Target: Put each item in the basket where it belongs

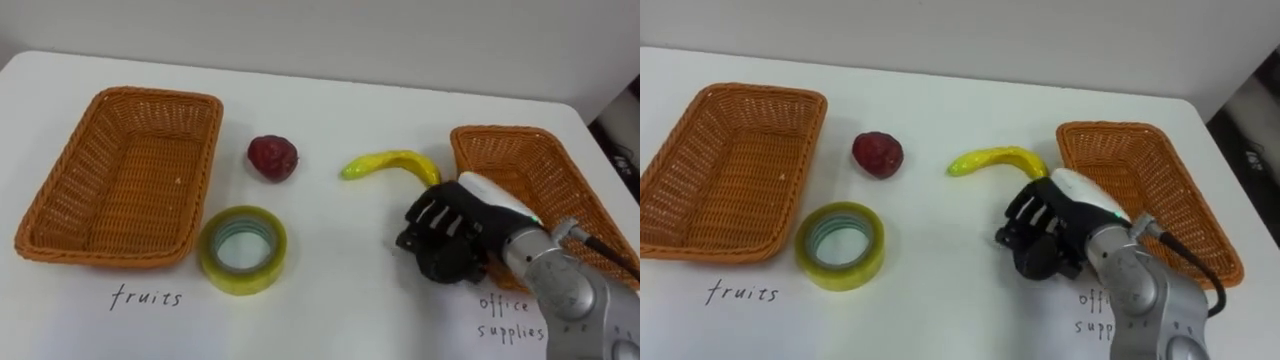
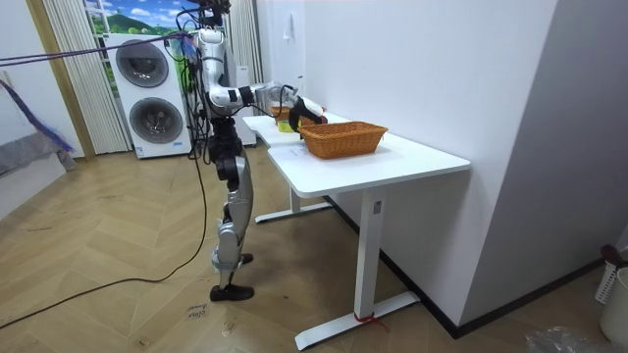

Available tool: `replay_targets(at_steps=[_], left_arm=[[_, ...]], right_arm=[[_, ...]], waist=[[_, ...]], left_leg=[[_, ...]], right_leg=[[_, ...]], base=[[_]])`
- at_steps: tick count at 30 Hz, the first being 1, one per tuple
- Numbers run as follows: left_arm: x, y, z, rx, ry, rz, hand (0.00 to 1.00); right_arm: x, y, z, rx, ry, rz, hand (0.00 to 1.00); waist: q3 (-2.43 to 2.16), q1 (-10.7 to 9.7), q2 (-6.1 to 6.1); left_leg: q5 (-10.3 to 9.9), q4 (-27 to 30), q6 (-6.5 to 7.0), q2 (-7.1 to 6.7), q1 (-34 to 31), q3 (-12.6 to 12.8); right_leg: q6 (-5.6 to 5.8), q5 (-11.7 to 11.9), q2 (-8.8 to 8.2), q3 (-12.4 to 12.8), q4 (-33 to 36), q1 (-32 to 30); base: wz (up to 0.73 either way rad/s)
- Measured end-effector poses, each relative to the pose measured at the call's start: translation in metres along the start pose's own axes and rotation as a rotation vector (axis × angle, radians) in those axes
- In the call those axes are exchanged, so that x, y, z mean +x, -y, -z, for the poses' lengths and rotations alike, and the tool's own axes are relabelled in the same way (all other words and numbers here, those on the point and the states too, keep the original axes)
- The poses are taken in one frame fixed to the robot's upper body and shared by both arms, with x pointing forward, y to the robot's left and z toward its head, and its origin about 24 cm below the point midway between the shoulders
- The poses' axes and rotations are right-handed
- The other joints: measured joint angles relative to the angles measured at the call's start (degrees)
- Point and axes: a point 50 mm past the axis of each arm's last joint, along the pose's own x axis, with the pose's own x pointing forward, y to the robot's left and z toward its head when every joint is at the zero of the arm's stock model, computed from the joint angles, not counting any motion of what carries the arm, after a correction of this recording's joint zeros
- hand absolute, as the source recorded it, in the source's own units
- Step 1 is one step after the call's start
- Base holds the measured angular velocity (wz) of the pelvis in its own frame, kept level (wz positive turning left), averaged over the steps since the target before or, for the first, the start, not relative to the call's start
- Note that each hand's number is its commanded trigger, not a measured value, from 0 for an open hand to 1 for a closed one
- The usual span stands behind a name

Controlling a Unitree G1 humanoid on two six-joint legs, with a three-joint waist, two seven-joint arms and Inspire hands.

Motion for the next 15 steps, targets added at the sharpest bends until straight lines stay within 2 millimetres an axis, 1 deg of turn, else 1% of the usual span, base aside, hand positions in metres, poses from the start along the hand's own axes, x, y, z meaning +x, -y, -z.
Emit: replay_targets(at_steps=[1, 4, 6, 8, 13, 15], left_arm=[[0.0, 0.0, 0.0, -0.001, 0.001, 0.001, 0.0], [0.0, 0.0, -0.001, -0.006, 0.016, 0.0, 0.0], [-0.001, 0.001, 0.0, -0.007, 0.018, -0.004, 0.0], [-0.002, 0.002, 0.001, -0.008, 0.017, -0.004, 0.0], [-0.002, 0.004, -0.001, -0.012, 0.031, -0.006, 0.0], [-0.002, 0.005, -0.001, -0.012, 0.031, -0.002, 0.0]], right_arm=[[0.0, 0.001, -0.001, 0.004, 0.008, 0.014, 1.0], [-0.003, 0.006, -0.007, 0.012, 0.051, 0.058, 1.0], [-0.003, 0.007, -0.009, 0.038, 0.077, 0.082, 1.0], [-0.003, 0.008, -0.01, 0.066, 0.101, 0.102, 1.0], [-0.005, 0.014, -0.016, 0.16, 0.179, 0.161, 1.0], [-0.007, 0.019, -0.02, 0.196, 0.225, 0.201, 1.0]], waist=[[-0.05, -0.05, 0.06], [-0.03, 0.0, 0.14], [-0.05, 0.12, 0.1], [-0.02, 0.17, 0.09], [-0.02, 0.07, 0.1], [0.04, 0.02, 0.2]], left_leg=[[0.0, 0.0, 0.0, 0.01, 0.05, 0.05], [0.02, -0.09, 0.0, 0.02, 0.15, 0.04], [0.04, -0.38, 0.03, 0.02, 0.46, 0.38], [0.07, -0.6, 0.07, 0.02, 0.91, 0.82], [0.06, -0.52, 0.07, 0.02, 0.79, 0.86], [0.06, -0.36, 0.07, 0.02, 0.81, 0.89]], right_leg=[[0.0, 0.0, 0.01, 0.06, -0.02, 0.03], [0.0, 0.0, 0.03, 0.24, -0.05, 0.05], [0.0, 0.0, 0.11, 1.88, -0.03, 0.04], [0.0, 0.0, 0.13, 2.81, -0.04, 0.02], [0.04, 0.02, 0.11, 2.73, 0.01, 0.09], [0.04, 0.02, 0.11, 2.72, 0.01, 0.2]], base=[[0.0], [-0.01], [-0.08], [-0.11], [-0.01], [0.0]])
